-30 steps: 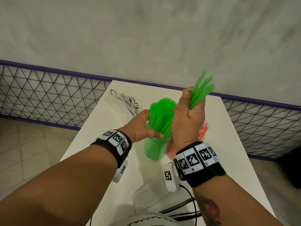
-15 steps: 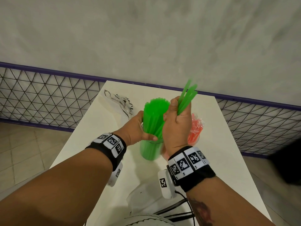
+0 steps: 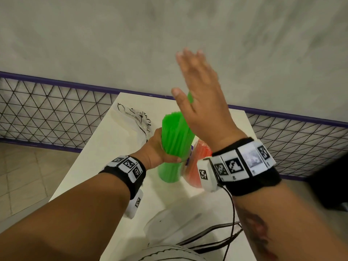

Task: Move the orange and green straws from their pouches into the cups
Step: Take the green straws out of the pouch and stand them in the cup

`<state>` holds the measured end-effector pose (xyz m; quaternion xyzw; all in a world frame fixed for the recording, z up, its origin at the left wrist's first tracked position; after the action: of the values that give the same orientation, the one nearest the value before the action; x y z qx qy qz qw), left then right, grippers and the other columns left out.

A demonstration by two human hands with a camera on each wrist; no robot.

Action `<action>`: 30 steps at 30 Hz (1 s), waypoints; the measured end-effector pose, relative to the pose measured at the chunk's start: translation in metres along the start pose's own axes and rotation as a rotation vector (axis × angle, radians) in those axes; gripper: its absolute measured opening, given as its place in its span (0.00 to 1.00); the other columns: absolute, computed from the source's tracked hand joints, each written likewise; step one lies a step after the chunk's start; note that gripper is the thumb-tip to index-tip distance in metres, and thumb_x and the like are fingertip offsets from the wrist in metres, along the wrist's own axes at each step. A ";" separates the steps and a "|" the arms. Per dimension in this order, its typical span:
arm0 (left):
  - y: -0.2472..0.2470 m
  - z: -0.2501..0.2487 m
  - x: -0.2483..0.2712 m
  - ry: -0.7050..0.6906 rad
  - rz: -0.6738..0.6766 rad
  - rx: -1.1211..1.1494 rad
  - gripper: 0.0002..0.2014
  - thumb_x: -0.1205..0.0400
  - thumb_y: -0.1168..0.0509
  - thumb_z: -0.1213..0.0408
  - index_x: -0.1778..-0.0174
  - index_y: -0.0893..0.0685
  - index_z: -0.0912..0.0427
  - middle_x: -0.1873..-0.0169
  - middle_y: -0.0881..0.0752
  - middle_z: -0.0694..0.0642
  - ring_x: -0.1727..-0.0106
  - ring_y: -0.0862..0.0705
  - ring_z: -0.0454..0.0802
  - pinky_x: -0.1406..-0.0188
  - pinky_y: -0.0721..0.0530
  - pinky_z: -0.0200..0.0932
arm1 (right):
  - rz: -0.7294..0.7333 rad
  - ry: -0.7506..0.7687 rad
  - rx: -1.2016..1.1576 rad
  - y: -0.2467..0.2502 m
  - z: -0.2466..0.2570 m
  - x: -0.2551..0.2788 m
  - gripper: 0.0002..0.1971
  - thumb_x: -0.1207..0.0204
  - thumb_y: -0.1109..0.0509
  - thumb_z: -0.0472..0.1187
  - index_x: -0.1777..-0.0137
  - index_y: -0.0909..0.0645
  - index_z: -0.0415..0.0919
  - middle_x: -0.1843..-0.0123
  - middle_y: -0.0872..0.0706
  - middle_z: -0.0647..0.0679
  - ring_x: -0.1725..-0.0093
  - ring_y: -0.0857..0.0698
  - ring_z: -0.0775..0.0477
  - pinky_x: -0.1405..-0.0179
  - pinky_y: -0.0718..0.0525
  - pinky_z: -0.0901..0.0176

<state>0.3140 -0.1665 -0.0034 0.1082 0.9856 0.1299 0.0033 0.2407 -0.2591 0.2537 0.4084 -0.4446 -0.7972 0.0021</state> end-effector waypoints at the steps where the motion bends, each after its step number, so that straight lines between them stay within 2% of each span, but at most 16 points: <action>1: 0.001 -0.001 0.000 0.000 -0.005 0.002 0.61 0.52 0.13 0.49 0.24 0.37 0.45 0.33 0.19 0.49 0.30 0.20 0.50 0.29 0.20 0.60 | 0.135 -0.011 0.037 -0.014 -0.005 -0.003 0.30 0.12 0.46 0.50 0.14 0.48 0.43 0.13 0.45 0.47 0.13 0.53 0.46 0.15 0.55 0.43; 4: 0.001 -0.003 0.001 -0.008 0.013 -0.013 0.60 0.50 0.12 0.50 0.23 0.38 0.43 0.33 0.19 0.47 0.30 0.20 0.48 0.31 0.19 0.58 | 0.410 -0.058 0.180 -0.054 -0.019 0.007 0.29 0.11 0.54 0.55 0.13 0.50 0.44 0.12 0.47 0.49 0.13 0.54 0.49 0.16 0.56 0.40; 6: -0.001 -0.001 -0.001 0.021 0.047 -0.054 0.59 0.48 0.12 0.48 0.22 0.38 0.43 0.33 0.20 0.44 0.30 0.21 0.44 0.31 0.19 0.51 | 0.560 -0.082 0.260 -0.082 -0.026 0.026 0.31 0.12 0.57 0.57 0.13 0.51 0.44 0.12 0.49 0.49 0.13 0.55 0.49 0.16 0.57 0.37; 9: -0.009 0.015 -0.010 0.085 0.111 -0.134 0.61 0.55 0.19 0.26 0.26 0.35 0.42 0.36 0.24 0.32 0.32 0.24 0.32 0.34 0.26 0.27 | 0.685 -0.090 0.373 -0.109 -0.032 0.052 0.33 0.14 0.59 0.61 0.13 0.57 0.46 0.12 0.54 0.50 0.13 0.57 0.49 0.17 0.58 0.34; 10: -0.009 0.031 -0.018 0.089 0.120 -0.161 0.62 0.57 0.24 0.21 0.26 0.36 0.41 0.37 0.26 0.29 0.32 0.25 0.29 0.36 0.27 0.25 | 0.692 -0.083 0.390 -0.111 -0.032 0.055 0.34 0.14 0.59 0.62 0.13 0.58 0.46 0.12 0.55 0.50 0.13 0.57 0.48 0.17 0.58 0.34; 11: -0.008 0.037 -0.021 0.091 0.115 -0.205 0.62 0.57 0.26 0.19 0.26 0.36 0.40 0.37 0.26 0.28 0.32 0.26 0.27 0.33 0.26 0.28 | 0.701 -0.077 0.391 -0.110 -0.032 0.054 0.34 0.14 0.59 0.63 0.13 0.59 0.47 0.12 0.56 0.50 0.13 0.57 0.48 0.17 0.58 0.33; 13: -0.003 0.022 -0.011 0.044 0.093 -0.246 0.58 0.52 0.21 0.25 0.25 0.32 0.40 0.35 0.22 0.32 0.32 0.24 0.30 0.29 0.21 0.42 | 0.693 -0.072 0.369 -0.104 -0.032 0.049 0.34 0.15 0.60 0.63 0.13 0.60 0.49 0.12 0.57 0.50 0.13 0.59 0.47 0.17 0.60 0.33; 15: -0.003 0.002 0.000 0.015 0.065 -0.194 0.54 0.45 0.13 0.43 0.24 0.31 0.42 0.35 0.18 0.37 0.33 0.20 0.35 0.32 0.19 0.44 | 0.616 -0.071 0.350 -0.097 -0.032 0.044 0.34 0.15 0.60 0.64 0.13 0.59 0.51 0.12 0.56 0.49 0.13 0.59 0.44 0.18 0.60 0.33; 16: -0.003 -0.002 0.003 0.013 0.063 -0.171 0.52 0.42 0.13 0.48 0.23 0.30 0.45 0.37 0.17 0.37 0.35 0.20 0.34 0.34 0.18 0.39 | 0.602 -0.072 0.350 -0.097 -0.032 0.044 0.33 0.15 0.59 0.63 0.13 0.58 0.52 0.12 0.56 0.48 0.13 0.58 0.43 0.18 0.59 0.33; 18: -0.002 -0.011 0.008 -0.005 0.057 -0.173 0.42 0.35 0.15 0.58 0.27 0.28 0.52 0.46 0.20 0.34 0.45 0.21 0.25 0.46 0.23 0.19 | 0.648 -0.089 0.346 -0.105 -0.034 0.052 0.32 0.14 0.55 0.61 0.13 0.55 0.51 0.12 0.55 0.49 0.13 0.55 0.44 0.18 0.55 0.34; 20: 0.000 -0.015 0.007 -0.020 0.033 -0.213 0.37 0.31 0.18 0.66 0.29 0.29 0.51 0.51 0.25 0.31 0.52 0.24 0.22 0.56 0.28 0.13 | 0.684 -0.120 0.323 -0.113 -0.038 0.054 0.33 0.14 0.53 0.61 0.13 0.55 0.50 0.12 0.55 0.50 0.13 0.54 0.45 0.18 0.53 0.35; 22: 0.001 -0.018 0.007 -0.018 0.046 -0.221 0.40 0.36 0.15 0.58 0.33 0.32 0.46 0.48 0.24 0.31 0.50 0.23 0.22 0.46 0.23 0.18 | 0.692 -0.124 0.316 -0.115 -0.040 0.051 0.34 0.14 0.53 0.62 0.13 0.56 0.49 0.12 0.55 0.50 0.13 0.54 0.45 0.18 0.52 0.36; 24: -0.002 -0.017 0.006 -0.003 0.082 -0.171 0.48 0.44 0.14 0.50 0.30 0.32 0.43 0.41 0.20 0.35 0.42 0.21 0.25 0.35 0.18 0.37 | 0.677 -0.115 0.323 -0.112 -0.041 0.050 0.35 0.15 0.51 0.63 0.13 0.56 0.49 0.12 0.55 0.49 0.13 0.54 0.44 0.18 0.53 0.36; 27: 0.001 -0.018 0.010 -0.012 0.078 -0.090 0.51 0.41 0.12 0.56 0.26 0.35 0.36 0.33 0.21 0.39 0.33 0.21 0.32 0.37 0.18 0.39 | 0.575 -0.106 0.223 -0.095 -0.030 0.055 0.36 0.16 0.45 0.61 0.13 0.54 0.50 0.12 0.53 0.48 0.13 0.56 0.44 0.17 0.58 0.37; 29: 0.012 -0.017 0.020 0.027 0.012 -0.025 0.59 0.40 0.13 0.49 0.17 0.43 0.42 0.22 0.30 0.44 0.22 0.29 0.44 0.27 0.23 0.52 | 0.401 -0.046 0.073 -0.066 -0.008 0.063 0.34 0.18 0.38 0.58 0.16 0.42 0.48 0.14 0.40 0.47 0.14 0.48 0.45 0.17 0.55 0.43; 30: 0.016 -0.012 0.029 0.057 -0.005 -0.040 0.61 0.37 0.16 0.47 0.14 0.48 0.47 0.19 0.36 0.45 0.19 0.35 0.45 0.23 0.28 0.54 | 0.326 0.003 0.000 -0.050 0.004 0.072 0.31 0.20 0.35 0.57 0.20 0.34 0.47 0.19 0.31 0.47 0.18 0.40 0.47 0.18 0.48 0.48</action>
<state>0.2888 -0.1487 0.0130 0.1018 0.9828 0.1525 -0.0222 0.2086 -0.2522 0.1724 0.3320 -0.5049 -0.7857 0.1323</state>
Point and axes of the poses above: each hand's wrist, its own x-axis away from the middle knuckle, its own y-axis out of the back of the hand, z = x × y, the point moved 9 cm from there along -x, towards the middle knuckle
